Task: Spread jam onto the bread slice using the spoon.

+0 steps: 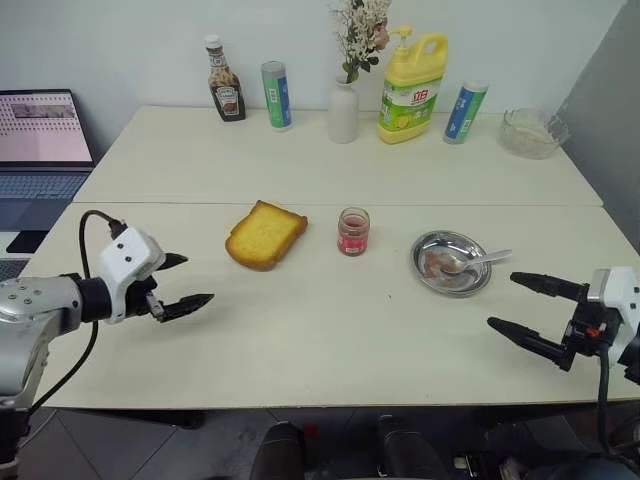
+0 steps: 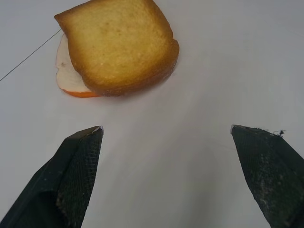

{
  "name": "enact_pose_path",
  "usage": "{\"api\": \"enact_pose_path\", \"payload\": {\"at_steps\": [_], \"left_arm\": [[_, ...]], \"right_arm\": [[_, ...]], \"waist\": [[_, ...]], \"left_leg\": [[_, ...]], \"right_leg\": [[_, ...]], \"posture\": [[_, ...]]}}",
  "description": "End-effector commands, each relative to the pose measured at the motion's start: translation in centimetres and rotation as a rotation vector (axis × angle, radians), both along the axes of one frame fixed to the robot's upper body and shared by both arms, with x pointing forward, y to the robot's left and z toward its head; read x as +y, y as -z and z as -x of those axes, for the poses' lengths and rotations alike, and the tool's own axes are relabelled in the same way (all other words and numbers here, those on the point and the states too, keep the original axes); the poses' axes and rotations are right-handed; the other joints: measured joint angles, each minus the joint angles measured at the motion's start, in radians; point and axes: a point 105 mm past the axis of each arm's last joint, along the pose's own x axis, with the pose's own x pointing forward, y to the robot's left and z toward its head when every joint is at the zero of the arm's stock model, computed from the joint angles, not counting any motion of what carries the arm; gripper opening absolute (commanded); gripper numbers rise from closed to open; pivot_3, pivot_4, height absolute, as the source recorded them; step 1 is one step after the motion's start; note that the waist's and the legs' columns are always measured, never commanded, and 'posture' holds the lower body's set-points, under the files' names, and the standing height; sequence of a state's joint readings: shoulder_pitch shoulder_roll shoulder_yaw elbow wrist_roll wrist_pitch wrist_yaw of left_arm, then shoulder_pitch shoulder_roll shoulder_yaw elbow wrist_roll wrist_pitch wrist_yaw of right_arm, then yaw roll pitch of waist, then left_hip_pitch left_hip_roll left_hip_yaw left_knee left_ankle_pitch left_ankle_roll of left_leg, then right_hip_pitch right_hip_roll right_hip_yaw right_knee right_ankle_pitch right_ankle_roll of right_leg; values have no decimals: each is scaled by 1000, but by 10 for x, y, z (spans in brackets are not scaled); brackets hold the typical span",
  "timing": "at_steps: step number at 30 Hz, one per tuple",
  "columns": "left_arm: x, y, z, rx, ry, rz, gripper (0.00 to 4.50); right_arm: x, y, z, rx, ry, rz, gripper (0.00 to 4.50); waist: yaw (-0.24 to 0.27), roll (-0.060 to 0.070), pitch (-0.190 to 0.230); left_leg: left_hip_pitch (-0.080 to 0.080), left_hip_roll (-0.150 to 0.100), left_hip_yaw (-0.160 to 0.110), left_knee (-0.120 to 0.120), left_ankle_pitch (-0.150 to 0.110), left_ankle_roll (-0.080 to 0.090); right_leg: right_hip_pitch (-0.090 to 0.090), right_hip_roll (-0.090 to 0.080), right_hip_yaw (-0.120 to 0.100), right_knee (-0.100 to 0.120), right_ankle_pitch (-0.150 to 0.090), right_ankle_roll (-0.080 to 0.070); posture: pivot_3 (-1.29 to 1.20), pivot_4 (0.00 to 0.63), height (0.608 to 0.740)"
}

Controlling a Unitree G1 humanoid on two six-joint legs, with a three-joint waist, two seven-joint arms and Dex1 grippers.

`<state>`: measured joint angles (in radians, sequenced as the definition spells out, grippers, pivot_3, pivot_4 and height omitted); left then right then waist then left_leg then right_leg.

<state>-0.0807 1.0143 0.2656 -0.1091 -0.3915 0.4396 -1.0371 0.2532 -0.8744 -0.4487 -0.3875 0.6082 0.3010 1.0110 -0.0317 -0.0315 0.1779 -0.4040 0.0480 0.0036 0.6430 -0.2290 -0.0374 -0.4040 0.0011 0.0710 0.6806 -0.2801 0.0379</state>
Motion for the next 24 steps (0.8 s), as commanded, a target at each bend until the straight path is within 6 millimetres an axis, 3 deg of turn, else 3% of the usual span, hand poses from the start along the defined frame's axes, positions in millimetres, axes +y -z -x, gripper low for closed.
{"api": "enact_pose_path", "payload": {"at_steps": [1,7,17,24], "left_arm": [[-7,-7,-1,-31,25,4,4500],[-8,-3,-4,-38,19,-18,4500],[-17,3,-17,-48,44,-32,4500],[-18,-3,-27,-113,3,37,4500]], "right_arm": [[-1,-8,-1,-37,1,11,4472],[-2,-8,-4,-40,5,12,4472],[-22,-9,-4,-22,24,47,4472],[-18,-7,-1,31,40,-5,4472]], "waist": [[0,0,0],[0,0,0],[1,0,0],[0,0,0]], "left_leg": [[0,0,0,0,0,0],[0,0,0,0,0,0],[0,0,0,0,0,0],[0,0,0,1,0,0]], "right_leg": [[0,0,0,0,0,0],[0,0,0,0,0,0],[0,0,0,0,0,0],[0,1,0,1,0,0]], "posture": [[0,150,740],[0,150,740],[0,150,740],[0,150,740]]}}
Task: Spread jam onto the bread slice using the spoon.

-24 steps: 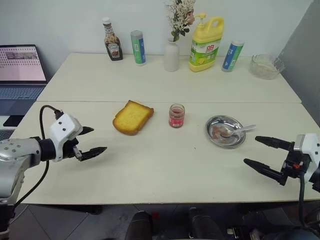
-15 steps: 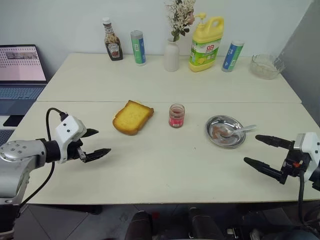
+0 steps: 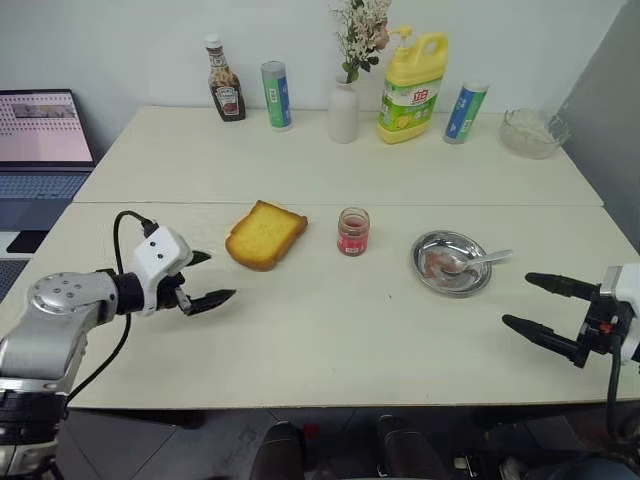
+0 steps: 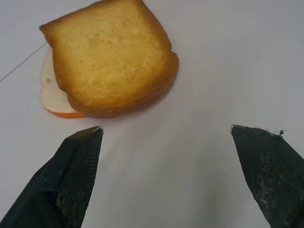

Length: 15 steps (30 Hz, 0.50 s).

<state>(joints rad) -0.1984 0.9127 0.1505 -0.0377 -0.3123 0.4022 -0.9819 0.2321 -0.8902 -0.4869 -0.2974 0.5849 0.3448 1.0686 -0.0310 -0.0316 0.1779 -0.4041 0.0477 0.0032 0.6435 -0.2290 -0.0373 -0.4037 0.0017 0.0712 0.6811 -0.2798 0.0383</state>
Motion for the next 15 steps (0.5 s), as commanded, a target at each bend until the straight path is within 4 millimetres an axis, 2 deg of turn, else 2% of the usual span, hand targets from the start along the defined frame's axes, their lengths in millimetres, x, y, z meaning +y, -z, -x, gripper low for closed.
{"api": "enact_pose_path", "payload": {"at_steps": [1,7,11,15], "left_arm": [[-1,-18,-3,-87,6,23,4500],[1,-21,-5,-103,-26,86,4500],[4,-23,-10,-112,-80,127,4500],[9,-26,-21,-139,-171,197,4500]], "right_arm": [[6,-11,3,-30,-13,-16,4472],[9,-8,3,-33,-2,-17,4472],[14,-15,-3,-68,-1,-28,4472],[34,-28,-3,-87,-62,-62,4472]], "waist": [[0,0,0],[0,0,0],[0,0,0],[0,0,0]], "left_leg": [[0,0,0,0,0,0],[0,0,0,0,0,0],[0,0,0,1,0,0],[0,0,-1,1,0,0]], "right_leg": [[0,0,0,0,0,0],[0,0,0,0,0,0],[0,0,0,0,0,0],[0,0,0,1,0,1]], "posture": [[0,150,740],[0,150,740],[0,150,740],[0,150,740]]}}
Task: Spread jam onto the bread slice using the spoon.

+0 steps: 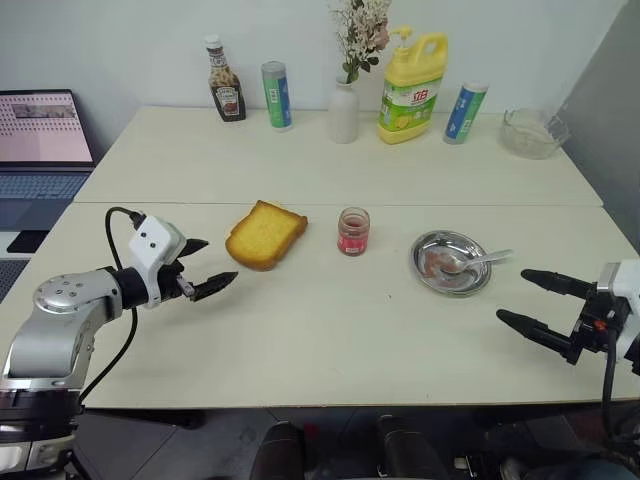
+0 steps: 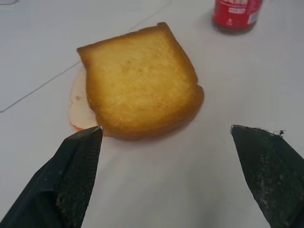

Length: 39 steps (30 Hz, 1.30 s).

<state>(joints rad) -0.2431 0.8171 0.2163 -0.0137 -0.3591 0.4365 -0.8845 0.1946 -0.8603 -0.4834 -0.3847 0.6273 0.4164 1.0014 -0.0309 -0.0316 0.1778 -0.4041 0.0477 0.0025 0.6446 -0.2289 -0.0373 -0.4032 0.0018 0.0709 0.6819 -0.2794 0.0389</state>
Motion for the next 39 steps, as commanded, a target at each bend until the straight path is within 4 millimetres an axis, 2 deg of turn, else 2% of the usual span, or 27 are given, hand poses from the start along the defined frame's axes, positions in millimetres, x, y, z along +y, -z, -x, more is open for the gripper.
{"api": "enact_pose_path", "payload": {"at_steps": [1,6,11,16,22,26,37,38,39], "left_arm": [[8,-13,-7,-50,-70,53,4500],[2,-4,-23,-23,-139,145,4500],[-5,7,-40,15,-203,191,4500],[-15,16,-56,55,-248,218,4500],[-32,22,-61,112,-219,247,4500],[-40,22,-60,130,-194,233,3617],[-46,24,-58,151,-174,229,243],[-46,23,-58,149,-169,232,21],[-47,22,-58,148,-164,238,21]], "right_arm": [[20,-18,2,-52,-70,-14,4472],[64,-46,4,-127,-211,-71,4472],[84,-44,3,-75,-269,-36,4472],[92,-41,1,-46,-284,-3,4472],[97,-44,2,-56,-302,-8,4472],[97,-45,3,-59,-300,-13,4500],[94,-49,3,-58,-291,-41,4500],[94,-49,3,-59,-290,-39,4500],[94,-48,3,-60,-291,-37,4500]], "waist": [[0,0,0],[-1,0,0],[2,-3,-2],[4,-4,-2],[4,-4,-2],[4,-4,-2],[8,-4,-2],[8,-4,-2],[8,-4,-2]], "left_leg": [[0,0,0,0,0,0],[0,0,0,0,0,0],[-1,0,-1,1,0,0],[-3,-1,-2,2,0,0],[-3,-1,-3,1,0,0],[-3,-1,-3,1,0,0],[-4,-1,-3,2,0,0],[-4,-1,-3,2,0,0],[-4,-1,-3,2,0,0]], "right_leg": [[0,0,0,0,0,0],[0,0,0,0,0,0],[0,1,-1,0,1,0],[0,0,-1,-1,2,0],[-1,0,-2,-1,3,-2],[-1,0,-2,-1,3,-2],[-1,0,-2,-1,3,-2],[-1,0,-2,-1,3,-2],[-1,0,-2,-1,3,-2]], "posture": [[0,150,740],[0,150,740],[0,150,740],[0,150,740],[0,150,740],[0,150,740],[0,150,740],[0,150,740],[0,150,740]]}}
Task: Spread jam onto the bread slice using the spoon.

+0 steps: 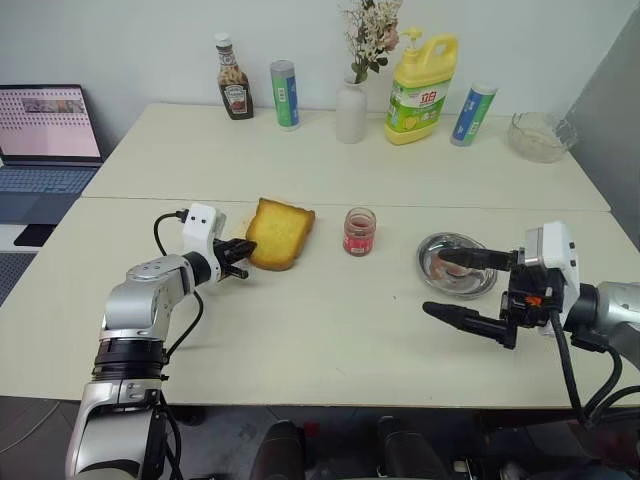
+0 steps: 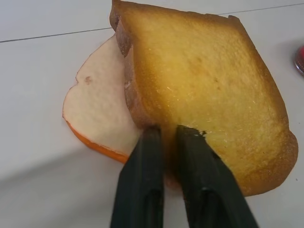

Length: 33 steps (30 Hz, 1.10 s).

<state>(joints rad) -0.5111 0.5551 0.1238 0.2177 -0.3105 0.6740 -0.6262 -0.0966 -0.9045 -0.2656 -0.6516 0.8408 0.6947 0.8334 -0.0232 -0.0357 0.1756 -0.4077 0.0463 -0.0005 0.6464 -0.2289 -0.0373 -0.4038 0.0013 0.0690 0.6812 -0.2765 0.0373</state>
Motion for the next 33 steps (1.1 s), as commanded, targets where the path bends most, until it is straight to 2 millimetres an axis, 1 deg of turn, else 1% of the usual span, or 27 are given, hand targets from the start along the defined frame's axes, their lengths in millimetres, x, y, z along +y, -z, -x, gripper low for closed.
{"api": "enact_pose_path", "payload": {"at_steps": [1,5,8,9,11,15,16,18,19,21,22,23,25,28,30,33], "left_arm": [[-12,-14,0,-38,55,19,21],[-12,-18,2,-39,63,60,21],[-12,-27,14,-37,107,131,21],[-12,-31,23,-34,142,151,21],[-12,-35,33,-28,182,168,21],[-8,-41,66,31,284,185,21],[-2,-37,76,60,290,170,21],[3,-33,87,100,299,162,21],[0,-30,94,125,322,175,21],[-25,-19,109,176,422,206,21],[-35,-14,112,188,455,215,21],[-41,-12,114,192,471,219,21],[-47,-9,113,191,479,224,21],[-68,2,116,199,550,214,21],[-77,8,111,187,553,197,21],[-82,14,101,170,542,161,21]], "right_arm": [[-1,-10,1,-55,1,1,4500],[0,-9,2,-57,1,5,4500],[-2,-10,2,-58,5,5,4500],[-3,-10,2,-60,7,9,4500],[-5,-10,3,-61,7,13,4500],[-11,-7,9,-28,3,37,4500],[-11,-6,10,-24,2,40,4500],[-12,-6,11,-19,3,40,4500],[-12,-5,12,-14,1,42,4500],[-11,-2,15,14,-20,54,4500],[-11,0,17,28,-34,64,4500],[-10,2,18,37,-44,71,4500],[-10,4,20,48,-55,84,4500],[-14,14,27,96,-76,148,4500],[-16,17,29,104,-78,171,4500],[-16,19,30,105,-78,172,4500]], "waist": [[0,0,0],[0,0,0],[-3,0,0],[-4,0,0],[-8,0,0],[-10,0,0],[-9,0,0],[-10,0,0],[-9,0,0],[-6,0,0],[-1,0,0],[3,0,0],[6,-1,0],[5,0,-1],[5,0,-1],[5,0,-1]], "left_leg": [[0,0,0,0,0,0],[0,0,0,0,0,0],[0,0,0,0,0,0],[0,0,0,0,0,0],[0,1,0,-1,0,0],[0,1,0,-1,0,0],[0,2,0,-1,0,0],[0,2,0,-1,0,0],[1,2,1,-1,0,0],[1,1,1,-1,0,0],[1,1,1,0,0,0],[1,0,1,0,0,0],[0,0,1,0,0,0],[1,0,1,0,0,0],[1,0,1,0,0,0],[1,0,1,0,0,0]], "right_leg": [[0,0,0,0,0,0],[0,0,0,0,0,0],[0,0,0,0,0,0],[0,0,0,0,0,0],[-1,0,0,0,0,0],[-1,1,0,0,-1,1],[-1,1,0,0,-1,1],[-1,1,0,0,-2,2],[-1,1,0,0,-2,2],[-1,0,0,0,-2,3],[0,-1,1,0,-2,3],[0,-2,0,0,-2,3],[0,-2,0,-1,-2,3],[0,-1,0,-1,-2,3],[0,-1,1,-1,-2,3],[0,0,1,-1,-2,3]], "posture": [[0,150,740],[0,150,740],[0,150,740],[0,150,740],[0,150,740],[0,150,740],[0,150,740],[0,150,740],[0,150,740],[0,150,740],[0,150,740],[0,150,740],[0,150,740],[0,150,740],[0,150,740],[0,150,740]]}}
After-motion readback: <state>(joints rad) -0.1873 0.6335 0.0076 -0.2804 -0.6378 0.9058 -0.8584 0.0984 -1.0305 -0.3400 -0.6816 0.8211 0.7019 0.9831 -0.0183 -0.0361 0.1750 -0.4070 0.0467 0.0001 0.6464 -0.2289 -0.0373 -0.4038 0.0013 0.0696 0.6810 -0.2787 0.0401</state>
